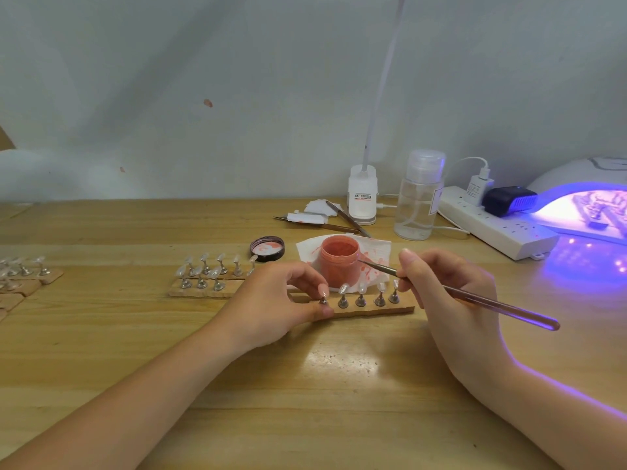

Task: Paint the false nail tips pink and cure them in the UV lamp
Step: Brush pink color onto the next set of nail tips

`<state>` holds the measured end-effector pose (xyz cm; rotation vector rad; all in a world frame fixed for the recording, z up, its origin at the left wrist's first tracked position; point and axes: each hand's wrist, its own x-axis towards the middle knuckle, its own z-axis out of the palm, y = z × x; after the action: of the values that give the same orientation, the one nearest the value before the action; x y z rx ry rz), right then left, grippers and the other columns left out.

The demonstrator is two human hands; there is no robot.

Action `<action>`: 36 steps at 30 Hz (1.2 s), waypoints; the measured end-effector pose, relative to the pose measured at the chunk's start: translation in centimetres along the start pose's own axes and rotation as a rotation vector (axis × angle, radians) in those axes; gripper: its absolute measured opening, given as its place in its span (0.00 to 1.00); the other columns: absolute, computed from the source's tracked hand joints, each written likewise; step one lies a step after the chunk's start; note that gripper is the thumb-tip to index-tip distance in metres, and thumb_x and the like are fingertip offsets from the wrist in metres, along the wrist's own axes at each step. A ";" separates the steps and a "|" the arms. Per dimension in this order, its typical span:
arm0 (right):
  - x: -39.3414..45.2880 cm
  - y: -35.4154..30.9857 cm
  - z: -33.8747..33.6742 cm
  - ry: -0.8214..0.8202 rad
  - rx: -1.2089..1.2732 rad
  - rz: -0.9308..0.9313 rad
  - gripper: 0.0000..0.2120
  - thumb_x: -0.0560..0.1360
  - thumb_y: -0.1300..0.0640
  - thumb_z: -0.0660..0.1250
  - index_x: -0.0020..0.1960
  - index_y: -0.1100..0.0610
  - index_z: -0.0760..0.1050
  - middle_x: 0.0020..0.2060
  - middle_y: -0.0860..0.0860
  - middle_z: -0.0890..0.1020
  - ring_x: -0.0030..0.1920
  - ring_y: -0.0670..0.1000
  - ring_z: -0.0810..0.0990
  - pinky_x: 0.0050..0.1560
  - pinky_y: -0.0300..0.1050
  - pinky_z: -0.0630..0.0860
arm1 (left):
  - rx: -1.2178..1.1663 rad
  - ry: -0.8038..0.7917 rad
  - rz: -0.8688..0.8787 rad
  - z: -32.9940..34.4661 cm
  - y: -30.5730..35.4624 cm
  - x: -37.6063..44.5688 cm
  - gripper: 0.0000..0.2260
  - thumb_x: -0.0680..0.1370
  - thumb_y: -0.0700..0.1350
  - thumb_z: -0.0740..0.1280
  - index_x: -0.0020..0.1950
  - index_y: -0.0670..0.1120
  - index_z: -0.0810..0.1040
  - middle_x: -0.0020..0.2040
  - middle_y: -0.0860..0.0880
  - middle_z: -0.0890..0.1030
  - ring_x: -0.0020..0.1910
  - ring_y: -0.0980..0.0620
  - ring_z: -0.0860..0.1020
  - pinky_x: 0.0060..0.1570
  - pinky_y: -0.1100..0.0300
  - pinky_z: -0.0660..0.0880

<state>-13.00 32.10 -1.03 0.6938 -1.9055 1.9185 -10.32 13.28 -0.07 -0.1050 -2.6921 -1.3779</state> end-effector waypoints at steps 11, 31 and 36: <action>0.1 0.2 -0.1 0.047 0.064 0.029 0.17 0.70 0.51 0.67 0.29 0.61 0.70 0.22 0.47 0.71 0.25 0.41 0.68 0.28 0.29 0.65 | 0.199 0.010 0.082 -0.1 -0.2 0.1 0.08 0.67 0.53 0.73 0.43 0.55 0.79 0.39 0.63 0.76 0.44 0.66 0.72 0.43 0.71 0.66; 0.2 0.5 0.0 0.050 0.081 0.047 0.16 0.71 0.54 0.64 0.28 0.60 0.71 0.22 0.45 0.71 0.25 0.41 0.69 0.28 0.28 0.66 | 0.113 0.110 0.168 2.0 0.2 0.0 0.11 0.69 0.43 0.74 0.36 0.57 0.75 0.31 0.58 0.71 0.34 0.63 0.71 0.35 0.74 0.65; 0.3 0.4 0.1 0.035 0.071 0.067 0.13 0.71 0.53 0.63 0.30 0.57 0.74 0.22 0.46 0.72 0.26 0.41 0.70 0.28 0.28 0.65 | 0.173 0.118 0.185 2.0 0.2 -0.1 0.11 0.70 0.46 0.73 0.35 0.58 0.73 0.35 0.57 0.74 0.38 0.61 0.73 0.37 0.72 0.67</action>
<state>-13.40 32.00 -1.18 0.6191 -1.8701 2.0343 -10.33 15.08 -1.07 -0.2419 -2.6148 -1.0608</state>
